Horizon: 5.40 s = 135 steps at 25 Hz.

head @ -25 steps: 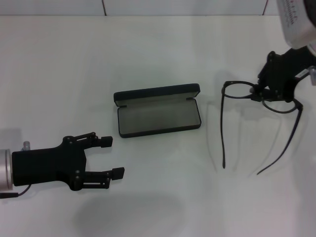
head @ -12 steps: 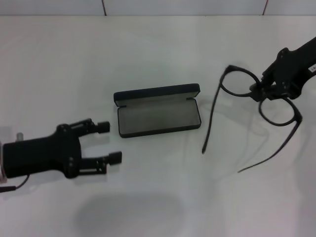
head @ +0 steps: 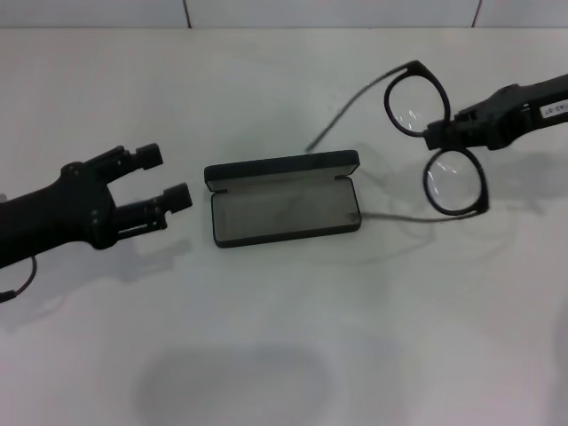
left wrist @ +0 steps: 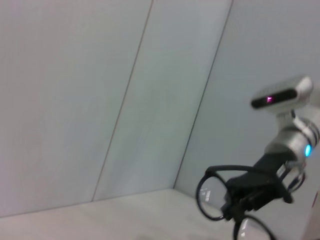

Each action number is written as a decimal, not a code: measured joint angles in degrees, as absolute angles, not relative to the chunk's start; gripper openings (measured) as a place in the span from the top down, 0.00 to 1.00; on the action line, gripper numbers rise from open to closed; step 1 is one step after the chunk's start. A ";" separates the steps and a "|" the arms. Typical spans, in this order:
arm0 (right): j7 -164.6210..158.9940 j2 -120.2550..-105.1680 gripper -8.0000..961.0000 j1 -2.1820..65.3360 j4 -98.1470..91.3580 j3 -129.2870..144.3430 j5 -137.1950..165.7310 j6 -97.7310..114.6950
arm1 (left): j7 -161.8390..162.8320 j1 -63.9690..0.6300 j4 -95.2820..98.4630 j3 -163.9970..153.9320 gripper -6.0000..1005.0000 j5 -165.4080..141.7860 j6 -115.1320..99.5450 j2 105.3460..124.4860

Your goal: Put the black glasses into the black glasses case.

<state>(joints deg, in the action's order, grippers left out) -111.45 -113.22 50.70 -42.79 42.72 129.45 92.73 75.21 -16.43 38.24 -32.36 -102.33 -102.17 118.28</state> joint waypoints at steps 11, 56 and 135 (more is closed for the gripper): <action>-111.39 -115.28 0.88 49.13 -37.99 43.09 125.21 88.55 | 72.60 -18.99 37.65 -32.54 0.12 -97.86 -104.48 119.60; -102.77 -115.73 0.88 49.21 -34.71 58.09 109.33 93.90 | 71.04 -30.29 27.15 -43.60 1.00 -90.19 -108.55 119.57; -103.71 -115.40 0.88 47.25 -30.49 57.21 95.17 99.70 | 63.99 -32.74 24.17 -51.06 1.00 -85.11 -107.25 119.88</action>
<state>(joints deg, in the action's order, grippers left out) -103.71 -115.40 47.25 -30.49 57.22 95.17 99.70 63.99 -32.74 24.17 -51.06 -85.11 -107.25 119.88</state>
